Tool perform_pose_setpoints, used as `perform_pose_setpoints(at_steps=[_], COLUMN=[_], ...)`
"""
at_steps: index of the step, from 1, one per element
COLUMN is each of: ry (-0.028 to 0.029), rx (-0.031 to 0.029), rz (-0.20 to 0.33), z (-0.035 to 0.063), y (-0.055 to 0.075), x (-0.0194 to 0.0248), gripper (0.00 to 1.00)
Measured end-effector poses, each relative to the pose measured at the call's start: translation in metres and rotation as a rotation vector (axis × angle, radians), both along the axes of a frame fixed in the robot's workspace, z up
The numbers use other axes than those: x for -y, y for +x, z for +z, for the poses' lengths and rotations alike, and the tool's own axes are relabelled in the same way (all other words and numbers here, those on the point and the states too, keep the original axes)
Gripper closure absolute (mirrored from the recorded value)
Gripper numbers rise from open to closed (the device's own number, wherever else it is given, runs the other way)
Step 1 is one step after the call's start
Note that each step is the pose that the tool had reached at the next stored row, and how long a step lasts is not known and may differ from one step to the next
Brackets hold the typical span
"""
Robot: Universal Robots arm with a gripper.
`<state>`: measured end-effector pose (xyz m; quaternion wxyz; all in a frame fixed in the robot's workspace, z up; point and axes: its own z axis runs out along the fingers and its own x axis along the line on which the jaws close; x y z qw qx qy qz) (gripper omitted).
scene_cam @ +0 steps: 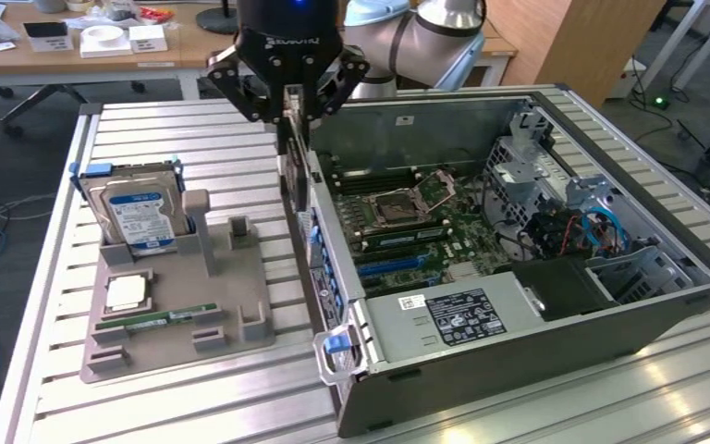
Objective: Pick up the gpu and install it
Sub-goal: 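Pick up the gpu and move the gpu toward the slot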
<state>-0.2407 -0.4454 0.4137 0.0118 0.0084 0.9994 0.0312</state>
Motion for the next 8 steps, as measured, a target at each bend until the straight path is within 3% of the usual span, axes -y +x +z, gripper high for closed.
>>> perform_pose_setpoints(at_steps=[8], ry=[0.0069], rx=[0.0001], rz=[0.000], z=[0.0000], y=[0.030], x=[0.0000], gripper=[0.73])
